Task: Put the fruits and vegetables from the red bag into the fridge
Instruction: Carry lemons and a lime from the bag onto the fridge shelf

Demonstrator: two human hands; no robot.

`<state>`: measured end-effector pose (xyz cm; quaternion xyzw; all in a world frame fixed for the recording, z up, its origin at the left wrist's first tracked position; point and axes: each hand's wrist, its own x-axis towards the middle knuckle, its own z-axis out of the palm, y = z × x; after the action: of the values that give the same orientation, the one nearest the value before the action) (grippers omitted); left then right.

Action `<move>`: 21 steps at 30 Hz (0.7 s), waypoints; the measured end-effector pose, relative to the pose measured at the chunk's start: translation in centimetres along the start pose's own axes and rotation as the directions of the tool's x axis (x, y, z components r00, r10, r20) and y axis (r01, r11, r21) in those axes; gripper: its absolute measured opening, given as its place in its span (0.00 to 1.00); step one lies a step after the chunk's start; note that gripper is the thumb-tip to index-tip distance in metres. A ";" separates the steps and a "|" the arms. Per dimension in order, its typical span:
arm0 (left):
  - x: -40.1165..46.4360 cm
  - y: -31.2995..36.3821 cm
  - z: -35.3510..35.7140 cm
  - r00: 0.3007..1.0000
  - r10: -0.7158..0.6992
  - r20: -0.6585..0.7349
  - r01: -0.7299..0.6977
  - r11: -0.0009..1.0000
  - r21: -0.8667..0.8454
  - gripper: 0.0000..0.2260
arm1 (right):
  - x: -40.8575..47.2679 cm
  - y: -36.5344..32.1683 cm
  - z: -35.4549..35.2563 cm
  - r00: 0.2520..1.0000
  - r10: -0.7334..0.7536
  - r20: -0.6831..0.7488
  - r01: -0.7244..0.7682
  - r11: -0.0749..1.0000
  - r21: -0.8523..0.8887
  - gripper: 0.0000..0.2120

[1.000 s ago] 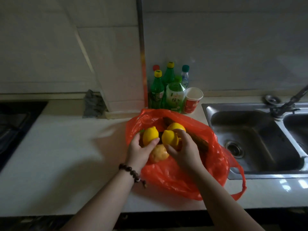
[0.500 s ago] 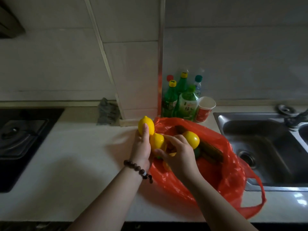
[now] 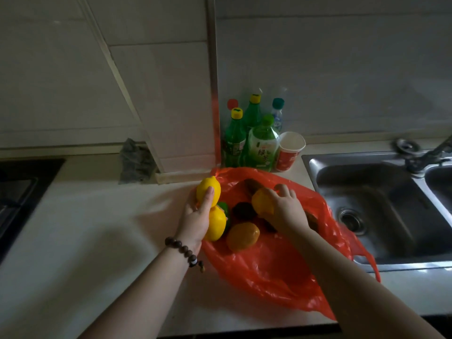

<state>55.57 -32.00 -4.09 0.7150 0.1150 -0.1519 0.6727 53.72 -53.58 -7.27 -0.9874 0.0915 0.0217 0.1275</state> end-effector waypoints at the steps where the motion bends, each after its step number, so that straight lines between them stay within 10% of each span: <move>1: 0.2 -0.3 0.0 1.000 0.003 0.010 -0.003 1.000 0.018 0.30 | 0.2 -0.1 0.5 1.000 0.006 0.010 -0.006 1.000 -0.016 0.34; 12: 0.1 0.9 -0.9 0.993 0.114 0.016 -0.115 0.981 0.157 0.22 | -4.3 0.5 -0.1 0.982 0.189 0.018 -0.187 0.942 0.280 0.38; 21: -0.7 0.0 -0.7 0.977 0.182 0.112 -0.203 0.953 0.224 0.16 | -11.1 2.1 1.3 0.931 0.143 0.335 -0.224 0.951 0.215 0.42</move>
<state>54.97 -31.33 -3.80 0.7894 -0.0043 -0.1300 0.5999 42.44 -53.32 -8.30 -0.9342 0.1645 0.1791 0.2610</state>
